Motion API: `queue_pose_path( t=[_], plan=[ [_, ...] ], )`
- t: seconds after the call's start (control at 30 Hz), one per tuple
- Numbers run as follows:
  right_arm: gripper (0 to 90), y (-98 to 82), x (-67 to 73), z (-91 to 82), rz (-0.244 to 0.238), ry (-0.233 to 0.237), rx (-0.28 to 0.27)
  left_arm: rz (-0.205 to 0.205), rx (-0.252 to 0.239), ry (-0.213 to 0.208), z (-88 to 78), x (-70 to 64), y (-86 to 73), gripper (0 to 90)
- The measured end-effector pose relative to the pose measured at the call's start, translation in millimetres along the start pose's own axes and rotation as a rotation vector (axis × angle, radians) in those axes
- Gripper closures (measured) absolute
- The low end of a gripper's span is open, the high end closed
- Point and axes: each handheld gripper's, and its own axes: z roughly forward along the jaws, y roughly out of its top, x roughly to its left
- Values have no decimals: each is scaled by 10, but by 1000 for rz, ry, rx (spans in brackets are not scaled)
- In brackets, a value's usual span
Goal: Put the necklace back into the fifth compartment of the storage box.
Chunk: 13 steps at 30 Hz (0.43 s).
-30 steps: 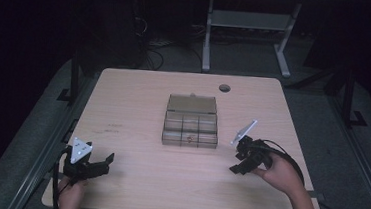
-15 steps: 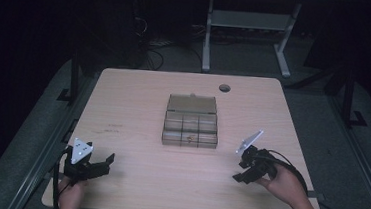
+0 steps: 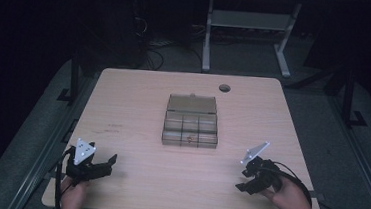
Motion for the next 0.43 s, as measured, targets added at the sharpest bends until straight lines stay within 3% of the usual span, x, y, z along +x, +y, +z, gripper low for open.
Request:
queue_pose_path(
  t=[0.27,0.33,0.43],
  plan=[
    [393,-159,157,-28,15,-34,-54,8,1,-7,9,-29,5,130],
    [363,-247,226,-70,62,-41,-129,12,2,-12,11,-50,13,130],
    [351,-298,285,-79,79,-46,-159,15,2,-13,18,-67,18,130]
  ],
)
